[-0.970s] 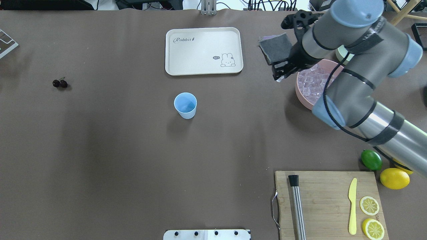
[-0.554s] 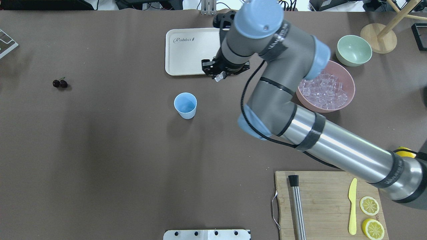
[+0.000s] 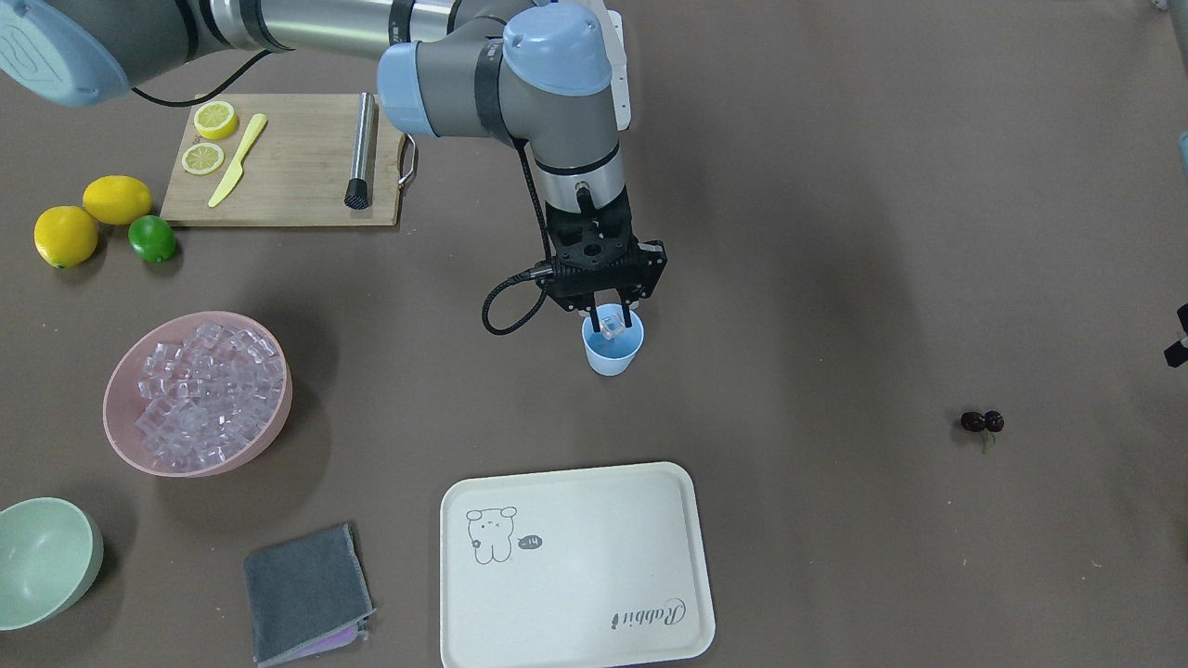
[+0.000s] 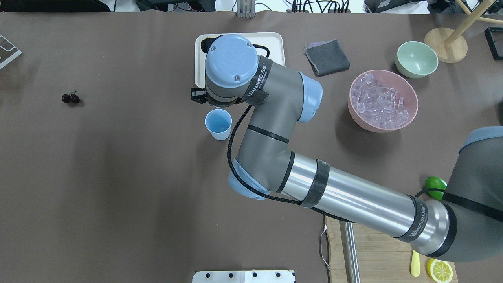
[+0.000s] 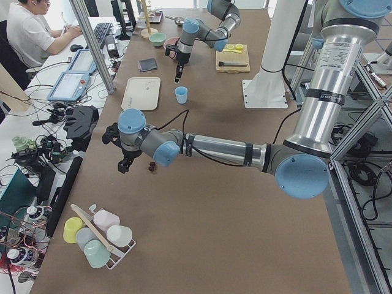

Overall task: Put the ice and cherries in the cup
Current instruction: 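Open the right gripper to drop the ice into the cup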

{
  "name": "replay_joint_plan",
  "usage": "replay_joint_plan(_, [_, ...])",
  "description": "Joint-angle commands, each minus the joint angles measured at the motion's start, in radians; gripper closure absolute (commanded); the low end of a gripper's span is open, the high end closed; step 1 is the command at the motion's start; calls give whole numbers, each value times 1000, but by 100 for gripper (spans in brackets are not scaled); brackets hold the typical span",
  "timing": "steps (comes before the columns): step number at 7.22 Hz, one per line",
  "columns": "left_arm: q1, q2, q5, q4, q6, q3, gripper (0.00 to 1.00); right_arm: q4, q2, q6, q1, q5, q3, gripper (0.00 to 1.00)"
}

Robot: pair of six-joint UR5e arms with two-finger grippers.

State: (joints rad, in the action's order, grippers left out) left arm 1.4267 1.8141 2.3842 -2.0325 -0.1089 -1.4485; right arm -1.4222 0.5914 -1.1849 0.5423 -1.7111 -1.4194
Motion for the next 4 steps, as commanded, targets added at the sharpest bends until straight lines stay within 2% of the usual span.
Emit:
replay_joint_plan(1, [-2, 4, 0, 0, 0, 2, 3, 23, -1, -1, -33, 48, 36, 100])
replay_joint_plan(4, [-2, 5, 0, 0, 2, 2, 3, 29, 8, -2, -57, 56, 36, 100])
